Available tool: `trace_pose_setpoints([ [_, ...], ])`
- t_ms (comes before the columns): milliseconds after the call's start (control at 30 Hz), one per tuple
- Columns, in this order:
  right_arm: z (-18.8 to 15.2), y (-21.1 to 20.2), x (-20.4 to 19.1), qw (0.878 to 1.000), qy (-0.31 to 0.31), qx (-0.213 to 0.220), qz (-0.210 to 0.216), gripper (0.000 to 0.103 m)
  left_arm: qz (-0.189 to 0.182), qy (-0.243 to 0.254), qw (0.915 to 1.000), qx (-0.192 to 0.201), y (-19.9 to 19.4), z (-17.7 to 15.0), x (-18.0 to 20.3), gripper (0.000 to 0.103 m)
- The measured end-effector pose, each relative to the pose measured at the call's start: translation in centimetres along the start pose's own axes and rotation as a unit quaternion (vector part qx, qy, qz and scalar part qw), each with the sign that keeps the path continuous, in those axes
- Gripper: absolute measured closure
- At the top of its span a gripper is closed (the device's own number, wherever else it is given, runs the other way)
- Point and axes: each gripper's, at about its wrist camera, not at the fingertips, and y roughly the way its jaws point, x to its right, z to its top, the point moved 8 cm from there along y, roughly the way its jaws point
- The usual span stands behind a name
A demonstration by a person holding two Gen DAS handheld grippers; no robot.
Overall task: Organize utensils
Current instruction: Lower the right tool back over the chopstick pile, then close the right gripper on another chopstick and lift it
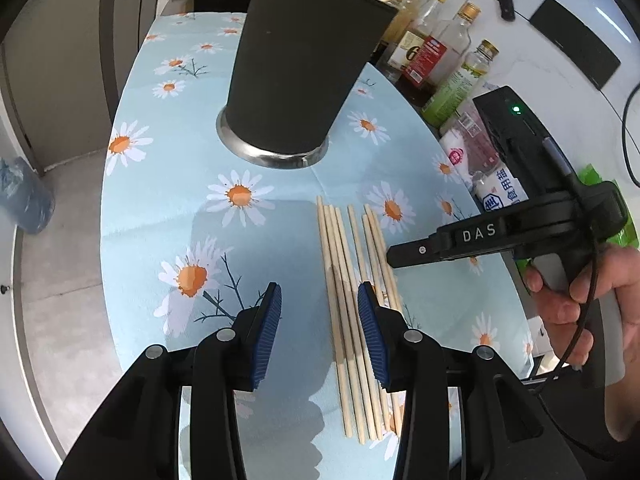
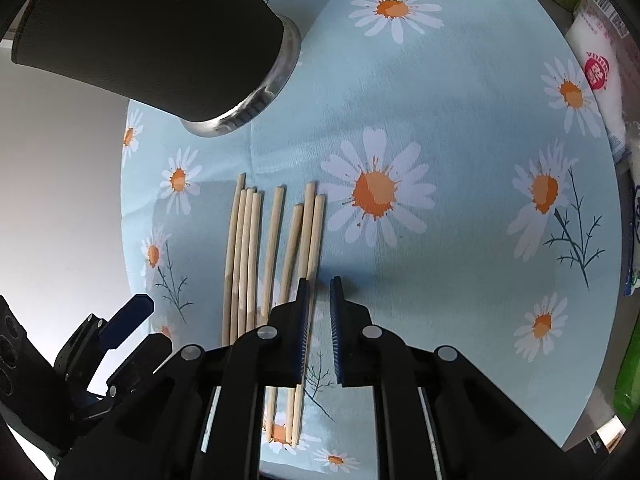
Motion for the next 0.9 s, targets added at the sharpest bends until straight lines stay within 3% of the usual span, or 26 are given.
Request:
trace_pose_setpoints([
  [200, 0.0, 0.6, -1.6, 0.997, -0.035, 0.001, -0.075, 0.091, 0.003, -0.002, 0.9999, -0.011, 0.7, 0.0, 0.0, 0.065],
  [300, 0.1, 0.9, -1.9, 0.995, -0.026, 0.006, -0.093, 0.097, 0.010, -0.004, 0.9998, -0.019, 1.0, -0.2, -0.2, 0.065],
  [533, -0.2, 1.7, -3.6, 0.989, -0.048, 0.017, -0.137, 0.098, 0.029, -0.024, 0.9988, -0.032, 1.3, -0.8, -1.5, 0.065],
  [633, -0.4, 2.1, -4.3, 0.990, -0.049, 0.015, -0.134, 0.097, 0.040, -0.015, 0.9981, -0.043, 1.3, -0.9, -1.5, 0.065],
  [900, -1.5, 0.8, -3.1, 0.998, -0.010, 0.024, -0.062, 0.098, 0.056, 0.033, 0.9939, -0.089, 2.9, 0.2, -0.5, 0.065],
])
